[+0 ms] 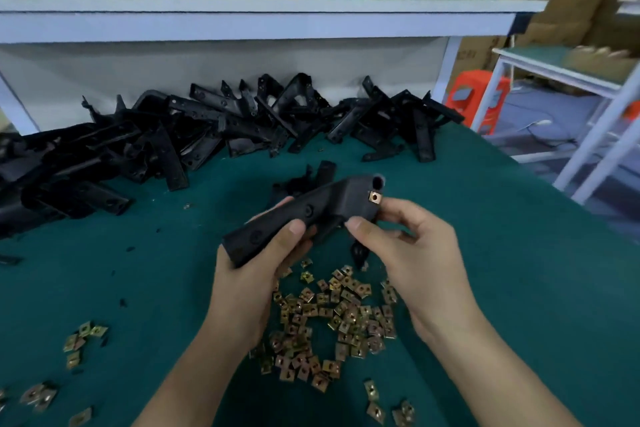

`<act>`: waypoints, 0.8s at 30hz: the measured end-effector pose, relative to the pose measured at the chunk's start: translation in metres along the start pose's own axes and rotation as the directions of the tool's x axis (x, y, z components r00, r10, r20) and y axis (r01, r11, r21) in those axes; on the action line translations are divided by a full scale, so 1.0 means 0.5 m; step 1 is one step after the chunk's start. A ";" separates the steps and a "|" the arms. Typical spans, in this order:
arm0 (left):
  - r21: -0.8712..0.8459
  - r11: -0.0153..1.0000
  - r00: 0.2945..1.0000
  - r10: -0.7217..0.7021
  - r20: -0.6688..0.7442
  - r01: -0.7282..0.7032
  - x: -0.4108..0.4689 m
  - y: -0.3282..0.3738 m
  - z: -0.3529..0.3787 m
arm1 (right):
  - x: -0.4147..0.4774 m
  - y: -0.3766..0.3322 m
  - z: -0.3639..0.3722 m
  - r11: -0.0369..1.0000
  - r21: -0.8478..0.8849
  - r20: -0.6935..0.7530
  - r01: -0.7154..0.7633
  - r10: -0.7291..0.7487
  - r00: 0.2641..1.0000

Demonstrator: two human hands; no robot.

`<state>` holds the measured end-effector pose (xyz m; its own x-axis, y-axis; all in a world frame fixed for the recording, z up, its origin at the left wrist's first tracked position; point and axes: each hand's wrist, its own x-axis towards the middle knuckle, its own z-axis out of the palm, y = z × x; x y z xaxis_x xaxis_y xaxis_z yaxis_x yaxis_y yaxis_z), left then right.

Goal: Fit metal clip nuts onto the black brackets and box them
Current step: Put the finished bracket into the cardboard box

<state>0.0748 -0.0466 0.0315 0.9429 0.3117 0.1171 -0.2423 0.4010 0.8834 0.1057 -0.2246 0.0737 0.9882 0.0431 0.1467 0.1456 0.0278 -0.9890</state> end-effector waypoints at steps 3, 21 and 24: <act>0.071 0.996 0.994 -0.067 0.090 0.060 -0.028 0.012 0.032 | -0.030 -0.003 -0.086 1.000 0.019 -0.208 -0.012 0.016 0.978; 0.249 0.906 0.796 -0.420 0.435 0.342 -0.312 -0.183 0.420 | -0.412 -0.022 -0.545 0.927 -0.324 -0.736 -0.187 -0.123 0.666; 0.334 0.894 0.724 -0.440 0.531 0.298 -0.336 -0.213 0.450 | -0.472 -0.022 -0.591 0.902 -0.340 -0.756 -0.266 -0.094 0.648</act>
<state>-0.0062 -0.3357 0.0197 0.9109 -0.4077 -0.0631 0.1409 0.1638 0.9764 -0.1152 -0.5301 0.0436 0.6620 -0.7296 0.1716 -0.1161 -0.3261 -0.9382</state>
